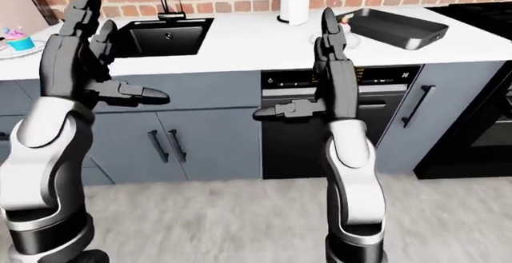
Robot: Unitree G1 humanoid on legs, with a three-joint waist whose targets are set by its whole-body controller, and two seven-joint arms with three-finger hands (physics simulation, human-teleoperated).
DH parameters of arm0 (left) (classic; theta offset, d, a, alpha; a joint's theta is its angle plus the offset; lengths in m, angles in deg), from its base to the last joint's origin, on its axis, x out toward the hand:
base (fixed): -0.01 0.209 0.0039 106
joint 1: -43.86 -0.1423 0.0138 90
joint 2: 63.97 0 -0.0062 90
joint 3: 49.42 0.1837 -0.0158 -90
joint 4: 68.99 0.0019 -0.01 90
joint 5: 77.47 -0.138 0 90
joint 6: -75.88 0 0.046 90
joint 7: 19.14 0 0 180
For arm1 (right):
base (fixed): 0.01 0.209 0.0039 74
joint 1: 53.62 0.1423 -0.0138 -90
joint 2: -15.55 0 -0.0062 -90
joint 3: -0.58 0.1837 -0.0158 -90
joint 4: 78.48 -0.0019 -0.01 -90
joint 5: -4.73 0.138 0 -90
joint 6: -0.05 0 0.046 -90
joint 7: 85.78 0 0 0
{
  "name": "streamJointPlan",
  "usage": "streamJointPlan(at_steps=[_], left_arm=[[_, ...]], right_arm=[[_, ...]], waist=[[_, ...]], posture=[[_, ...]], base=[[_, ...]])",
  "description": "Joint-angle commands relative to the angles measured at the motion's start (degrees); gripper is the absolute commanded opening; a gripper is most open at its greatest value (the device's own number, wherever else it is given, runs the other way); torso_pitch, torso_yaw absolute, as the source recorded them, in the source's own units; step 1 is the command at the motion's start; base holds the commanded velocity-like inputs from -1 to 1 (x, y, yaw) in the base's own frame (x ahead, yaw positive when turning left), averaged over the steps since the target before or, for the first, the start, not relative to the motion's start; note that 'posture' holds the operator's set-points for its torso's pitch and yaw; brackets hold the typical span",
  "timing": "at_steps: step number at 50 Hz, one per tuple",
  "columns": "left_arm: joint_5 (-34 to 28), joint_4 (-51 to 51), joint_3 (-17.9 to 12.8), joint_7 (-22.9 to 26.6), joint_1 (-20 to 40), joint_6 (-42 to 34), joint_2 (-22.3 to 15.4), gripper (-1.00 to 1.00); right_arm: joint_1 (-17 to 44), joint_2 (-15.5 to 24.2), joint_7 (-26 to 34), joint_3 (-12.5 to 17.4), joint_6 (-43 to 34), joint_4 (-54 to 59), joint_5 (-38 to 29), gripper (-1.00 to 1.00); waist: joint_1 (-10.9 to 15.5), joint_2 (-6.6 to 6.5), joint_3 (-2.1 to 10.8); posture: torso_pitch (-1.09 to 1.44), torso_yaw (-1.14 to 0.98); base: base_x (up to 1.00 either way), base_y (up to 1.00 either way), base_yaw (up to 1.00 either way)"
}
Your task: Move the dessert items from the plate to the tray.
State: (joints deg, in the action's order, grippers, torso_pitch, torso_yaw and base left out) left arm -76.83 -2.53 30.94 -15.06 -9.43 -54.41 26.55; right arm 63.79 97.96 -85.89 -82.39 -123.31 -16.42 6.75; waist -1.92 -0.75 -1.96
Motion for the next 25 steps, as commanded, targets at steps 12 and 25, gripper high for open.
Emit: streamJointPlan(at_steps=[12, 25], left_arm=[[0.59, -1.58, -1.28, -1.71, 4.88, -4.00, -1.81, 1.00], [1.38, -3.79, -2.15, -1.54, 3.27, -4.44, -3.20, 1.00]], right_arm=[[0.89, 1.65, 0.50, 1.40, -0.56, -2.77, 2.14, 1.00], [0.91, 1.95, -0.18, 1.39, -1.25, -3.94, 2.94, 1.00]], waist=[[1.61, -0.72, -0.34], [1.24, 2.97, 0.43]], posture=[[0.00, 0.00], [0.00, 0.00]], base=[[0.34, 0.51, 0.00], [0.34, 0.51, 0.00]])
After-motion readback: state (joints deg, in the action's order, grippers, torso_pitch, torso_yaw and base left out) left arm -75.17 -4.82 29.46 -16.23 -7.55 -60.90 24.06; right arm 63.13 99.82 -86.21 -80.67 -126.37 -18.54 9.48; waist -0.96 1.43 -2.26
